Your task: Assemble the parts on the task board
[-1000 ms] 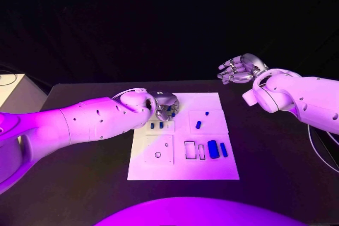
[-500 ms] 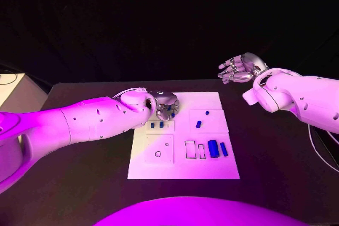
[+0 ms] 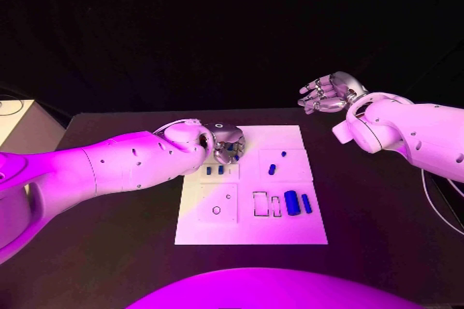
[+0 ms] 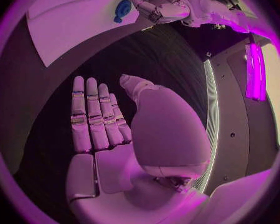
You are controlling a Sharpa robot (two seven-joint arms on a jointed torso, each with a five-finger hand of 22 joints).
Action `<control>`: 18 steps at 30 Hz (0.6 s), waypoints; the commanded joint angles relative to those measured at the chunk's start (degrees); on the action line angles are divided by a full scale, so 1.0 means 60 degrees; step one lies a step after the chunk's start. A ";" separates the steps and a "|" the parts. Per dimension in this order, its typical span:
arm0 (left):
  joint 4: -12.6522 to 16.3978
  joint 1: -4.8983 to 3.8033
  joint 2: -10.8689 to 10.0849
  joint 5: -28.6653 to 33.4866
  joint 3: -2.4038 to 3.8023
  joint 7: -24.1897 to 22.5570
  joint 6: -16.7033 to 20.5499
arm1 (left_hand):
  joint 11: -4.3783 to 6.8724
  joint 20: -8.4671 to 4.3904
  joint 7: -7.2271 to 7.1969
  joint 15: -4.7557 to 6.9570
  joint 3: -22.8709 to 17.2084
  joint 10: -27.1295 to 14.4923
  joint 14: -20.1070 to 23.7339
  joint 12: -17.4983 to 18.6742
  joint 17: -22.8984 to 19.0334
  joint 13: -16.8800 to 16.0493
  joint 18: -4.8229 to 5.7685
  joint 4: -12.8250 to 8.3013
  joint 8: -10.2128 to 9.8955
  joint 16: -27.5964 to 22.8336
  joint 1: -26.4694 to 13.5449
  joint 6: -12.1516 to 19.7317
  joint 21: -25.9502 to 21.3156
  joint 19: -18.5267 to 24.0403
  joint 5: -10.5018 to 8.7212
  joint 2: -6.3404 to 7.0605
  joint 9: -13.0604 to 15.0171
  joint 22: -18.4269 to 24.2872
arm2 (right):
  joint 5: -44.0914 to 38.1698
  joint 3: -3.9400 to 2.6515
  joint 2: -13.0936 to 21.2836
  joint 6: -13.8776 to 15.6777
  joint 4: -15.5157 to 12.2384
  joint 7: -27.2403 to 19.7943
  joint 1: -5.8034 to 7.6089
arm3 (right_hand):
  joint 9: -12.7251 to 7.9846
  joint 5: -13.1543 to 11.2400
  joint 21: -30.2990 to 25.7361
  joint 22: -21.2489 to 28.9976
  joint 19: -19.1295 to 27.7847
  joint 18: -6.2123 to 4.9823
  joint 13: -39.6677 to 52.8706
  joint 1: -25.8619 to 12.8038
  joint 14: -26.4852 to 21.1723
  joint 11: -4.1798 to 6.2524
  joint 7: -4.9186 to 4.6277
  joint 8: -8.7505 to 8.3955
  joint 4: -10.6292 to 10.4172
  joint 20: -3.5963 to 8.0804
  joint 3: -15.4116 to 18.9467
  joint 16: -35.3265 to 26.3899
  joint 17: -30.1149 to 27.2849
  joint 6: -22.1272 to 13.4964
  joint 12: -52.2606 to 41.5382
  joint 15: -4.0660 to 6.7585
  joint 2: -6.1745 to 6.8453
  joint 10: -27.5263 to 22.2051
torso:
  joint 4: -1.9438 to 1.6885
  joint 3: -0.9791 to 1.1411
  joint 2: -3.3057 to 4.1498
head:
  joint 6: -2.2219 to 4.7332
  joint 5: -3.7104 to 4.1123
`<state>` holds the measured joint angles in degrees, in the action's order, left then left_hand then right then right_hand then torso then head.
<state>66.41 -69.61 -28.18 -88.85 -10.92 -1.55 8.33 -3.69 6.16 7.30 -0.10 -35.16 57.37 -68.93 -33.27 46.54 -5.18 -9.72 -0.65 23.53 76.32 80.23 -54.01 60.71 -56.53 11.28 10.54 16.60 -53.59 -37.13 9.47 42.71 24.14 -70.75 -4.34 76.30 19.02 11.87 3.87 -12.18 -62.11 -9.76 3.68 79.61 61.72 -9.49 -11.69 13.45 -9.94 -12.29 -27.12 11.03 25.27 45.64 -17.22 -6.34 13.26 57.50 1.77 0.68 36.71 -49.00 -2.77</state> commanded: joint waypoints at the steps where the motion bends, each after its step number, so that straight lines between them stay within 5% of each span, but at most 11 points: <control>1: -0.0016 0.0005 0.0024 0.0027 -0.0001 -0.0078 0.0026 | 0.0003 0.0010 0.0004 -0.0002 0.0016 0.0068 -0.0083 0.0057 0.0046 0.0002 0.0037 -0.0064 0.0004 0.0050 0.0016 -0.0067 0.0070 -0.0070 -0.0042 -0.0085 0.0039 -0.0047 | 0.0008 -0.0005 -0.0003 -0.0048 -0.0008 -0.0040 0.0000 | -0.0005 0.0052 -0.0004 0.0008 0.0041 -0.0122 -0.0008 -0.0116 0.0076 -0.0003 -0.0307 -0.0023 0.0050 -0.0016 0.0013 -0.0057 -0.0013 0.0084 0.0045 -0.0002 -0.0007 0.0079 | -0.0001 -0.0002 -0.0001 | 0.0006 -0.0005; 14: 0.0212 0.0029 -0.0180 0.0441 0.0013 -0.0271 0.0380 | -0.0015 0.0010 0.0035 -0.0007 0.0020 0.0152 -0.0145 0.0178 0.0086 0.0016 0.0059 -0.0080 -0.0041 0.0079 -0.0008 -0.0104 0.0142 -0.0159 -0.0041 -0.0090 0.0060 -0.0128 | 0.0008 -0.0005 -0.0001 -0.0061 -0.0010 -0.0043 0.0000 | -0.0005 0.0052 -0.0004 0.0008 0.0041 -0.0122 -0.0008 -0.0116 0.0076 -0.0003 -0.0307 -0.0023 0.0050 -0.0016 0.0013 -0.0057 -0.0013 0.0084 0.0045 -0.0002 -0.0007 0.0079 | -0.0001 -0.0009 -0.0001 | 0.0039 0.0006; 18: 0.0406 0.0033 -0.0349 0.0683 0.0110 -0.0325 0.0451 | -0.0029 0.0015 0.0053 -0.0013 0.0023 0.0177 -0.0155 0.0234 0.0081 0.0024 0.0059 -0.0084 -0.0067 0.0082 -0.0026 -0.0109 0.0140 -0.0159 -0.0040 -0.0081 0.0066 -0.0124 | 0.0008 -0.0005 0.0009 -0.0064 -0.0008 -0.0042 0.0000 | -0.0005 0.0052 -0.0004 0.0008 0.0041 -0.0122 -0.0008 -0.0116 0.0076 -0.0003 -0.0307 -0.0023 0.0050 -0.0016 0.0013 -0.0057 -0.0013 0.0084 0.0045 -0.0002 -0.0007 0.0079 | -0.0007 -0.0009 -0.0002 | 0.0055 0.0017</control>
<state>68.42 -69.40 -30.16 -86.87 -10.38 -2.15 9.96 -3.89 6.36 7.45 -0.31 -35.01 57.98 -69.51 -32.07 47.02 -5.10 -9.73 -0.80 23.47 76.58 80.35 -54.26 61.36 -57.14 11.28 10.43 16.94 -54.28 -37.13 9.47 42.74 24.08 -70.77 -4.33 76.30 19.02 11.87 3.87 -12.18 -62.11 -9.76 3.68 79.61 61.72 -9.49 -11.69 13.45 -9.94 -12.29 -27.12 11.03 25.27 45.63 -17.22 -6.34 13.26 57.50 1.76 0.64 36.69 -48.72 -2.74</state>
